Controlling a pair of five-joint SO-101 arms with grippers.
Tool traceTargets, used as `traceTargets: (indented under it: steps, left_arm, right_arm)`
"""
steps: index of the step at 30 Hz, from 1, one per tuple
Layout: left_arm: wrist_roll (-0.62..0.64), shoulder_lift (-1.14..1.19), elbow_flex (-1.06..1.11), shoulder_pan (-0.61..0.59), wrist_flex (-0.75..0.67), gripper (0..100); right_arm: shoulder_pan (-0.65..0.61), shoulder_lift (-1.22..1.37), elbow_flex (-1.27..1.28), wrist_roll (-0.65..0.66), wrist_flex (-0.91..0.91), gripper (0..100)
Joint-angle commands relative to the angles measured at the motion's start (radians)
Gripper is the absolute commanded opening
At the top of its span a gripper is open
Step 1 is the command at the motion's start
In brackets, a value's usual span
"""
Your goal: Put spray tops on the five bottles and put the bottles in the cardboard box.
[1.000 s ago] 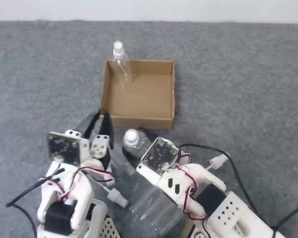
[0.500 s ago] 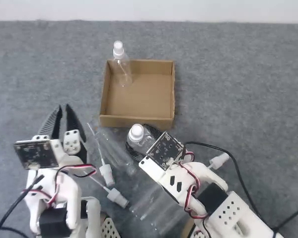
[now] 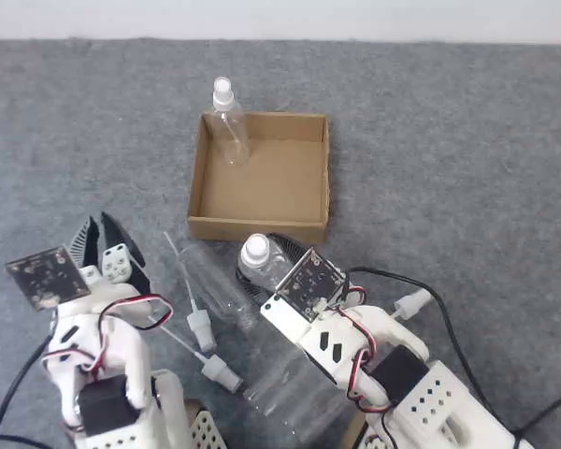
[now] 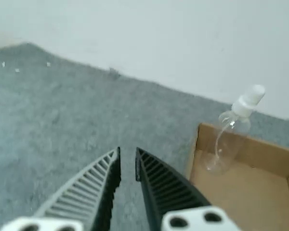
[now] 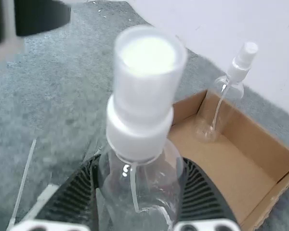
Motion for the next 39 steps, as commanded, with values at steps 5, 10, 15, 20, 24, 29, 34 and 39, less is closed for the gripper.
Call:
traceTargets:
  steps: [5,10,15,20,24,29,34,39]
  left_arm:
    - [0.014,-0.021,0.025,-0.006,-0.005,5]
    - [0.012,-0.021,0.041,-0.008,-0.006,5]
    - [0.012,-0.021,0.041,-0.008,-0.006,5]
    - [0.012,-0.021,0.042,-0.008,-0.005,5]
    - [0.012,-0.021,0.042,-0.008,-0.006,5]
    - [0.012,-0.021,0.042,-0.008,-0.006,5]
    - [0.011,-0.021,0.042,-0.009,-0.006,5]
    - [0.011,-0.021,0.042,-0.009,-0.006,5]
  right_arm:
    - [0.013,-0.012,-0.201,-0.003,-0.03,2.3]
    - [0.013,0.119,-0.318,-0.003,-0.081,2.3]
    - [0.013,0.303,-0.427,-0.003,-0.151,2.3]
    - [0.013,0.443,-0.497,-0.003,-0.231,2.3]
    - [0.015,0.539,-0.522,-0.003,-0.328,2.3]
    - [0.015,0.654,-0.559,-0.003,-0.404,2.3]
    - [0.05,0.789,-0.629,-0.005,-0.481,2.3]
    - [0.11,0.947,-0.718,-0.011,-0.541,2.3]
